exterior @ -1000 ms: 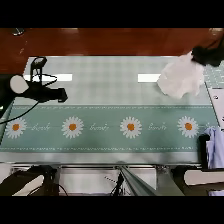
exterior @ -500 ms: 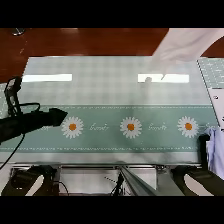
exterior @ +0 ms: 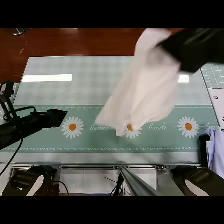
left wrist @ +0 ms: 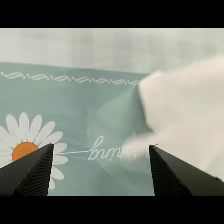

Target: Fold the shirts.

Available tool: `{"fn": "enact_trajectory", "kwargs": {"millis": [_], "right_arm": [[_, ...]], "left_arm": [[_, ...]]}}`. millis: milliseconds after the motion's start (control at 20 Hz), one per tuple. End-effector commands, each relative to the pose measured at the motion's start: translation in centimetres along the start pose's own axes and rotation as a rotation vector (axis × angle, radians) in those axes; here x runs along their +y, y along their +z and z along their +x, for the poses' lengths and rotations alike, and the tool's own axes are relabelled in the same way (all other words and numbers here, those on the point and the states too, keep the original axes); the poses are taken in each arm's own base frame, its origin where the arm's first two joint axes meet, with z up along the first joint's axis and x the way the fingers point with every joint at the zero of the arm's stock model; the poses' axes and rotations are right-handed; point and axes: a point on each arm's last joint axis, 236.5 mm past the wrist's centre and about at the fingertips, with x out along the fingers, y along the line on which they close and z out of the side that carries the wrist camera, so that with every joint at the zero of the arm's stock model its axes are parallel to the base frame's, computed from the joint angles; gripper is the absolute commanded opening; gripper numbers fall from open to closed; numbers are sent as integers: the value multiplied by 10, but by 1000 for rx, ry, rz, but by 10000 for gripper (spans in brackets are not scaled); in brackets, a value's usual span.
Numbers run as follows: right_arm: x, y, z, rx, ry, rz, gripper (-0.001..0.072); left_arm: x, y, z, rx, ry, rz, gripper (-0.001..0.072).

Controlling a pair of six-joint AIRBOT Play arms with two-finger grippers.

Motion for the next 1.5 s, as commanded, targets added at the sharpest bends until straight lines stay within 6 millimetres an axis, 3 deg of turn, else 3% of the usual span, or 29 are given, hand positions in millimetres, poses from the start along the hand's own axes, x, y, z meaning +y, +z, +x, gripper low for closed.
{"fn": "enact_trajectory", "kwargs": {"millis": [0, 200, 250, 300, 400, 450, 500, 600, 700, 750, 850, 900, 950, 1100, 1250, 1450], "right_arm": [[26, -72, 71, 141, 90, 146, 20], [76, -123, 154, 275, 207, 286, 20], [83, -136, 175, 305, 213, 308, 21], [81, -149, 192, 335, 199, 357, 65], [81, -169, 214, 399, 212, 458, 615], [81, -170, 216, 412, 242, 456, 626], [71, -164, 213, 408, 248, 454, 625], [20, -140, 191, 386, 191, 472, 625], [-65, -128, 145, 360, 31, 492, 623], [-107, -138, 117, 384, -80, 499, 617], [-173, -182, 61, 454, -292, 559, 617], [-189, -211, 41, 476, -356, 618, 617], [-193, -238, 31, 482, -379, 701, 617], [-157, -301, 41, 473, -288, 853, 617], [-106, -344, 61, 547, -172, 918, 617], [-60, -352, 91, 568, -84, 866, 617]], "left_arm": [[-1, 4, 0, -22, -4, -2, 705], [2, 2, 3, -8, 3, -4, 705], [3, 0, 5, 2, 7, -8, 705], [5, -3, 8, 13, 11, -12, 705], [9, -13, 12, 48, 20, -18, 705], [11, -17, 13, 69, 24, -21, 705], [12, -23, 13, 93, 28, -22, 705], [11, -40, 13, 168, 25, -34, 705], [14, -65, 8, 282, 42, -38, 705], [17, -80, 6, 346, 51, -43, 705], [28, -111, 9, 464, 78, -67, 705], [32, -126, 15, 505, 77, -98, 705], [30, -138, 26, 524, 47, -147, 705], [-12, -132, 67, 426, -222, -242, 704], [-3, -118, 101, 378, -224, -289, 704], [-5, -107, 130, 416, -251, -296, 703]]}}
